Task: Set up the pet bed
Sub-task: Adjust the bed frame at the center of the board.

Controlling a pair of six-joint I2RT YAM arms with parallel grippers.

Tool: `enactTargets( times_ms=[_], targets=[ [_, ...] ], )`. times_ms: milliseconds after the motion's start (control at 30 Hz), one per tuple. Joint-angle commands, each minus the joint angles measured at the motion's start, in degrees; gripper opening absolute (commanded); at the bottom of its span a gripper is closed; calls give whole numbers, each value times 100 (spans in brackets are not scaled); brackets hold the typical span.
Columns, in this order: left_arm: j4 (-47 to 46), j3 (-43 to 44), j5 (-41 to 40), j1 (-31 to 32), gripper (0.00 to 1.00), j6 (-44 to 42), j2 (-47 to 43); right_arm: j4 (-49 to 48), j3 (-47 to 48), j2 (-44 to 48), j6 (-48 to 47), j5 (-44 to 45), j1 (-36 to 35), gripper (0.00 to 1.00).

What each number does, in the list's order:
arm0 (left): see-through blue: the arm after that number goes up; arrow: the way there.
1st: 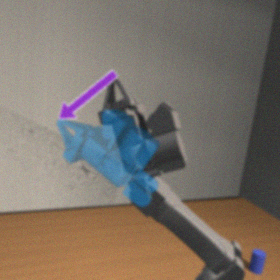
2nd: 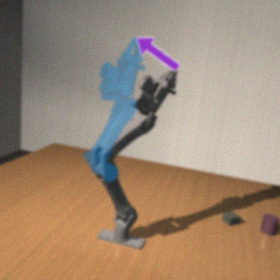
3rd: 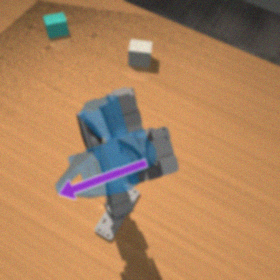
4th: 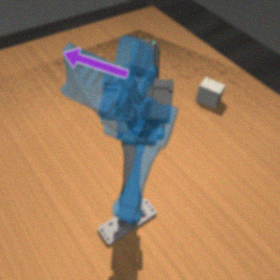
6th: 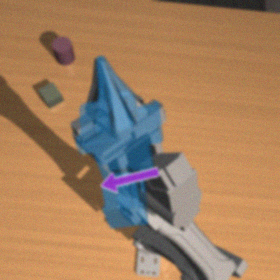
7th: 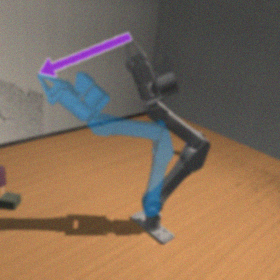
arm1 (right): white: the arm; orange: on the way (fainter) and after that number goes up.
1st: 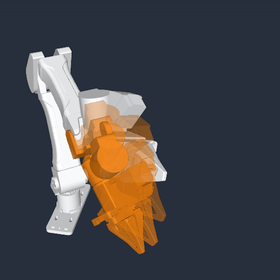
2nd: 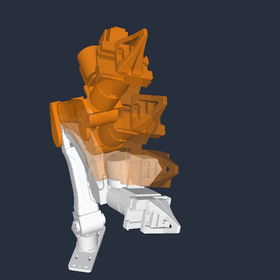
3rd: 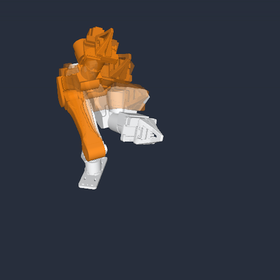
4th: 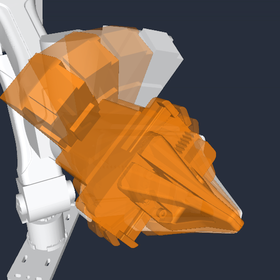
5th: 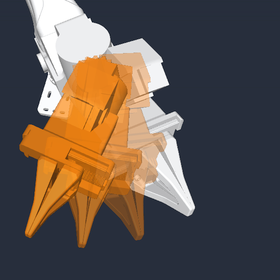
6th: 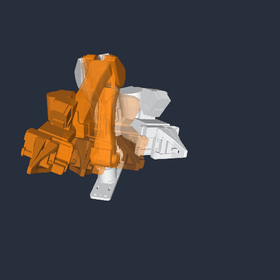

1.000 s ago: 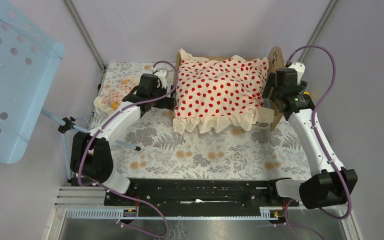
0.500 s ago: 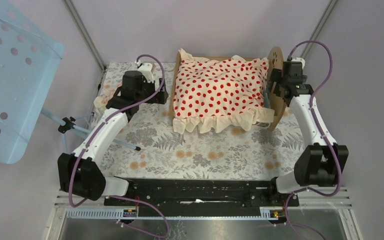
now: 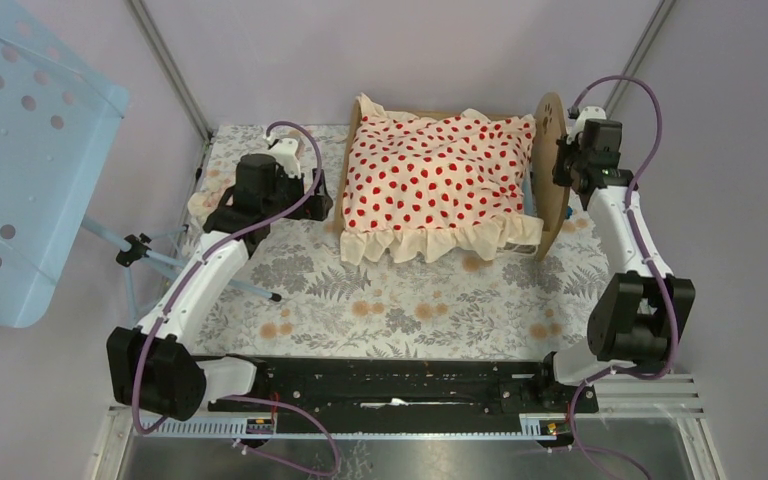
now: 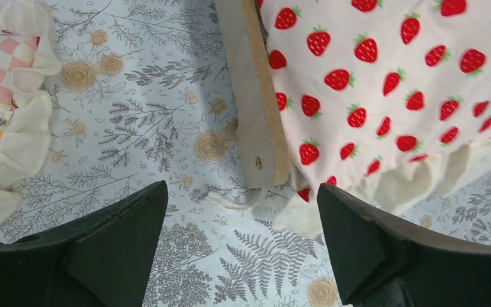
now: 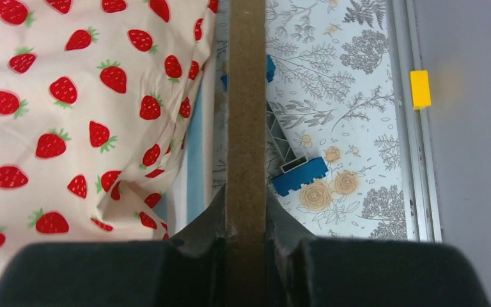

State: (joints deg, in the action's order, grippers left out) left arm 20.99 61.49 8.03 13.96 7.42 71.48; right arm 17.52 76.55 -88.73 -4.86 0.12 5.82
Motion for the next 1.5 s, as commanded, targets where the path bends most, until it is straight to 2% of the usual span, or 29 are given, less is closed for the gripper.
enactTargets(
  times_ms=[0,67,267,433,567,667,800,867,933,1000,1067,1167,1267,1333,1467],
  targets=[
    [-59,22,304,-42,94,6,-274,-1145,-503,734,-371,-979,190,0],
    [2,52,343,-48,94,-11,-339,-1302,-638,894,-558,-1626,335,0],
    [195,174,396,-51,95,-56,-587,-873,-551,955,-1048,-3406,495,0],
    [313,202,397,-51,95,-127,-734,-1081,-1055,1367,-1373,-4429,513,0],
    [432,209,376,-59,95,-201,-777,-1293,-1252,1384,-1536,-4786,510,0],
    [450,225,328,-60,96,-232,-811,-1424,-888,959,-1385,-4701,509,2],
    [449,359,348,-60,96,-234,-732,-1243,-4,102,-1172,-4148,508,36],
    [418,484,391,-60,96,-233,-672,-1308,233,-45,-922,-3817,508,47],
    [287,605,470,-60,97,-296,-562,-1434,324,-25,-637,-3638,512,68],
    [180,785,603,-60,99,-450,-324,-1520,334,110,-355,-3432,507,74],
    [129,1164,795,-60,99,-622,159,-1454,340,300,65,-3079,507,85],
    [359,1949,1259,-60,95,-1160,1072,-1183,265,740,510,-2660,507,88],
    [805,2800,1042,-66,93,-1690,2073,-933,63,1430,1098,-2228,507,89],
    [1036,3234,929,-68,90,-2017,2685,-1074,-283,2121,1332,-2364,507,90],
    [1212,3659,1507,-32,86,-2580,3491,-1135,-568,2906,1616,-2894,507,91]
  ],
)
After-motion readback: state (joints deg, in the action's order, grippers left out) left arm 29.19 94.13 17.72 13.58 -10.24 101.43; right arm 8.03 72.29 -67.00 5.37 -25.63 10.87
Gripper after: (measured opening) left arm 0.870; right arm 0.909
